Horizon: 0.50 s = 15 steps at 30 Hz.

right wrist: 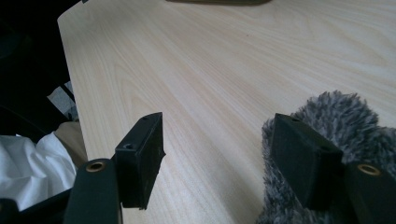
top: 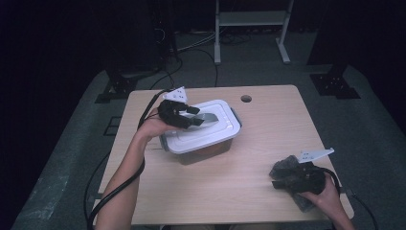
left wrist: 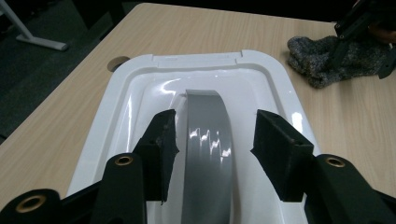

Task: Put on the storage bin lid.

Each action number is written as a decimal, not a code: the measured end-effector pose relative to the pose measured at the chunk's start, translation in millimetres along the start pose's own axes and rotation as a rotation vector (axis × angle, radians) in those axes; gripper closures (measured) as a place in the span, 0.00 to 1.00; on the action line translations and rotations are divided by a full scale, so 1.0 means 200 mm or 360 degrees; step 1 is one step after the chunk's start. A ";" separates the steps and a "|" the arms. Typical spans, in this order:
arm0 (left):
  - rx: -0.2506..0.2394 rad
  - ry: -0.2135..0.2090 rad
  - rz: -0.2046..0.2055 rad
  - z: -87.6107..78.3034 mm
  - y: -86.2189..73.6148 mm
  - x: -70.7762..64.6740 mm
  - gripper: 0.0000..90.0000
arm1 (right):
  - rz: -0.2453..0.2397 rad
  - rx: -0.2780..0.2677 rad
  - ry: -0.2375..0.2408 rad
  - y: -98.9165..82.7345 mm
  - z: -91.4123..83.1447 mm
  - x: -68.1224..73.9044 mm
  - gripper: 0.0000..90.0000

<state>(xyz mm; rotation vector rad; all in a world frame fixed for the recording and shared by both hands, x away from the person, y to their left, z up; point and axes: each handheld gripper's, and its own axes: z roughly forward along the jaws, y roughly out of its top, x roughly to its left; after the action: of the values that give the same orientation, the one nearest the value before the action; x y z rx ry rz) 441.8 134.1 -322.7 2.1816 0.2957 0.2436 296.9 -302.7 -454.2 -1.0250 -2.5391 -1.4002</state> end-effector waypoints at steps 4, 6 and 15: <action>-0.0019 0.0006 -0.0016 -0.02 0.01 -0.02 0.50 | -0.0006 -0.0008 -0.0006 0.01 0.00 0.00 0.37; -0.0027 0.0005 -0.0024 -0.04 0.01 -0.02 0.49 | -0.0010 -0.0009 -0.0005 0.01 0.00 0.00 0.37; -0.0071 -0.0017 -0.0012 -0.09 0.03 -0.08 0.43 | -0.0007 -0.0023 -0.0014 0.01 -0.02 0.00 0.37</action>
<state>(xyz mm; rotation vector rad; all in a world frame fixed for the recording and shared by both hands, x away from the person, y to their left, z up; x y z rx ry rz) 421.9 138.9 -308.9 2.1370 0.2896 0.2322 297.7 -304.8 -451.3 -1.0307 -2.5425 -1.4201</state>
